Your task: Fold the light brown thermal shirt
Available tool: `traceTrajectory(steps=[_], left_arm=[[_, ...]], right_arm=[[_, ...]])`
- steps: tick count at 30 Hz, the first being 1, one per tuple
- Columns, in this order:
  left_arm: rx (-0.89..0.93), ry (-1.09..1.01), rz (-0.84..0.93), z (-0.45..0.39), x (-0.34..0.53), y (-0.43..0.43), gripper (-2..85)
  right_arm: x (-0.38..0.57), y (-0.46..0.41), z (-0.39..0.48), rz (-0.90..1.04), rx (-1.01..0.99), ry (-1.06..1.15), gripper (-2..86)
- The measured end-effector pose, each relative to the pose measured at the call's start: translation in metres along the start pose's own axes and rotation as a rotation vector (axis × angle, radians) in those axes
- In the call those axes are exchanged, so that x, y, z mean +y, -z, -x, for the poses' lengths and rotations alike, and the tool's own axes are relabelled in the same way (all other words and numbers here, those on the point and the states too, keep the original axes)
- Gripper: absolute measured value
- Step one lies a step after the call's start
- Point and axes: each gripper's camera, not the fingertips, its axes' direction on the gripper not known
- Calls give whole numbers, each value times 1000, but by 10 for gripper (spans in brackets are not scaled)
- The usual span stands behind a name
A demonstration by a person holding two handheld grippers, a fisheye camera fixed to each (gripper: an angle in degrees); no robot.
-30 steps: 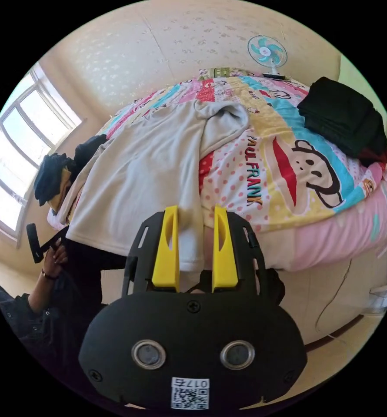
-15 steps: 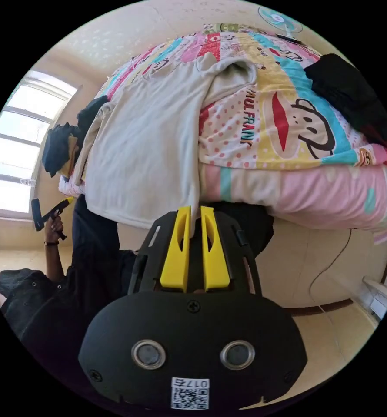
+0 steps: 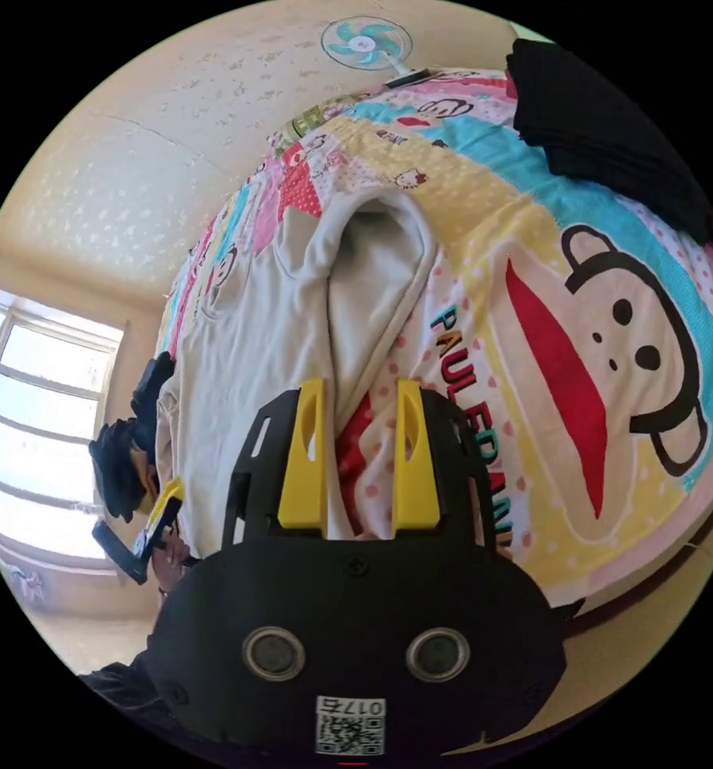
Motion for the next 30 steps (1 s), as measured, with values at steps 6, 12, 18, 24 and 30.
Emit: traceTrajectory(steps=[6, 12, 18, 24, 30], left_arm=[[25, 16, -55, 1, 9, 4, 93], [159, 77, -63, 25, 13, -2, 88], [182, 91, -71, 33, 16, -5, 85], [209, 108, -79, 44, 18, -8, 83], [270, 146, -86, 63, 21, -12, 75]], right_arm=[[-4, 69, -25, 0, -179, 86, 33], [-40, 214, 25, -226, 305, 338, 13], [-31, 329, 27, -554, 534, 353, 8], [-6, 288, -102, -296, 125, -7, 37], [6, 315, -206, -463, -254, -434, 127]])
